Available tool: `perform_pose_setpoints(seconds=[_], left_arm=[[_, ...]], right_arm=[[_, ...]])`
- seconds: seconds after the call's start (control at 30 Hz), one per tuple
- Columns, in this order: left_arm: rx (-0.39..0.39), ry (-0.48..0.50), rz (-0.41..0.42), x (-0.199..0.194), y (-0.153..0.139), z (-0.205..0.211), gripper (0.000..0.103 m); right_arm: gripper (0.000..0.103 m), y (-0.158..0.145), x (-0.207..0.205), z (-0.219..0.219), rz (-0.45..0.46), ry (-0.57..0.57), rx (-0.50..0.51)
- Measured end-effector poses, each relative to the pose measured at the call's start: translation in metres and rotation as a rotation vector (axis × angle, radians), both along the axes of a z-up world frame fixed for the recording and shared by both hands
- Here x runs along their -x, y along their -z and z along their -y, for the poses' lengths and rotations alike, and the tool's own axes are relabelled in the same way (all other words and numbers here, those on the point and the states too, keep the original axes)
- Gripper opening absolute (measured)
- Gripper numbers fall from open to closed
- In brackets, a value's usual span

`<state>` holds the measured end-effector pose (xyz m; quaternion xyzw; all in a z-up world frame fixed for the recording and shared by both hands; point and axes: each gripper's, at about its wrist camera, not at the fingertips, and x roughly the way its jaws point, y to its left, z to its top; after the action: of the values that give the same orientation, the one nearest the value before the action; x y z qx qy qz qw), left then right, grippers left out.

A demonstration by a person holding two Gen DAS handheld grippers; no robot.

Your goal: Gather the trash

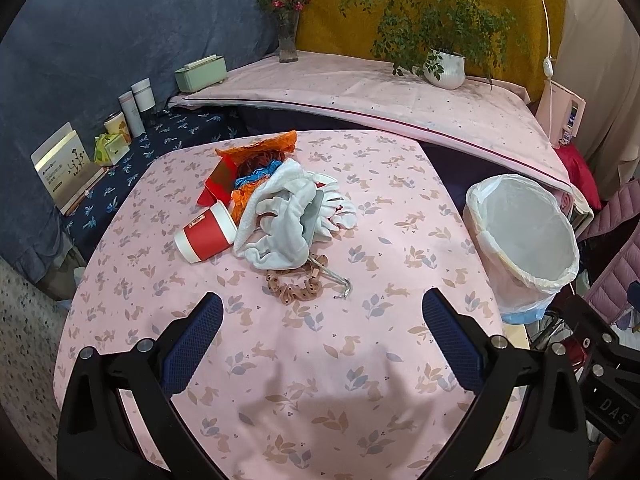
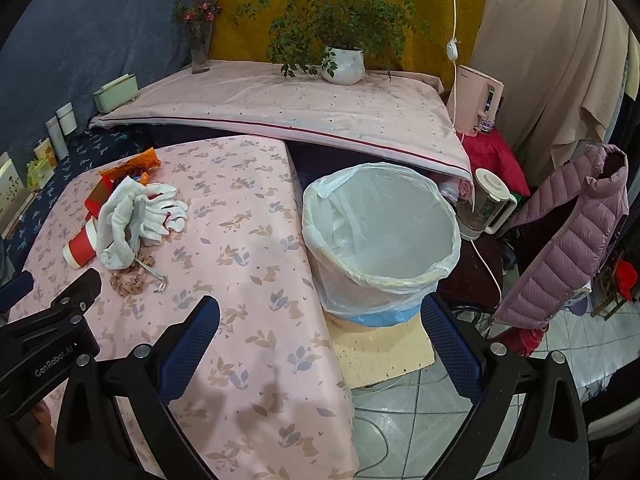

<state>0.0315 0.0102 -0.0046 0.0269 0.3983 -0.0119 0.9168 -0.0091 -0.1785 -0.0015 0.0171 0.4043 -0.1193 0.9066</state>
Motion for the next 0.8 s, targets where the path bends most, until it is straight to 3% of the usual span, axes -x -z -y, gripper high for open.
perform_pose_setpoints(seconds=[0.8], left_arm=[[0.028,0.003,0.002,0.007,-0.004,0.004,0.095]], right_arm=[[0.096,-0.007,0.010,0.009,0.027,0.030,0.013]])
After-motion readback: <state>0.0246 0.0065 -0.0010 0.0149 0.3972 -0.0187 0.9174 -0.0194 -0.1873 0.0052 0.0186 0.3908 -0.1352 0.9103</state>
